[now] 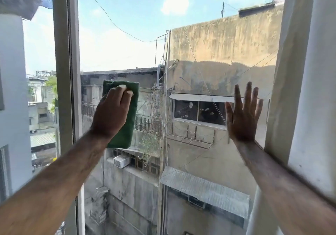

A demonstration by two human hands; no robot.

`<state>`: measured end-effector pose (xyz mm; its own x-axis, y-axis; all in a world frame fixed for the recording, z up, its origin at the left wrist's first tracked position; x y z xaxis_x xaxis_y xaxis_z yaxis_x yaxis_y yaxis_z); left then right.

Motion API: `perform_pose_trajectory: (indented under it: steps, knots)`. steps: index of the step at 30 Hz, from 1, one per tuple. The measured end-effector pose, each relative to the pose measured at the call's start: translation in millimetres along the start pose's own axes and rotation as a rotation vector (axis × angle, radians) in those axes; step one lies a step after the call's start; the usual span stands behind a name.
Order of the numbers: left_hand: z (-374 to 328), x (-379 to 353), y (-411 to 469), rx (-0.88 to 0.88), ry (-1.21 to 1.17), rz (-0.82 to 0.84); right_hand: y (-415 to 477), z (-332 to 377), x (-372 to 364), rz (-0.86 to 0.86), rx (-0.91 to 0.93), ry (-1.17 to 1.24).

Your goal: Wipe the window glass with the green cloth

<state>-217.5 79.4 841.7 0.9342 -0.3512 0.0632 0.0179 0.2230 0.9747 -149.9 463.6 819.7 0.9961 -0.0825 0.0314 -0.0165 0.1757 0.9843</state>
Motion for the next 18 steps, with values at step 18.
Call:
perform_pose_trajectory:
  steps: [18]
  knots:
    - [-38.2,-64.4,7.1,0.474,-0.035,-0.148,-3.1,-11.1,-24.6,-0.15,0.049,-0.043]
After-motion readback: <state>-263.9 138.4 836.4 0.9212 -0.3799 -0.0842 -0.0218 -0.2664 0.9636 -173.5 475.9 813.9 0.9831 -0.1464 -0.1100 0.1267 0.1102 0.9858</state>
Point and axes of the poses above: each hand's wrist, its own y-axis towards the middle knuckle, its own x-axis out of the back of the hand, z = x × y, the point moved 3 cm from there along y, towards the middle knuckle, and after that the axes turned 8 degrees about -z, right-handed, at the moved point
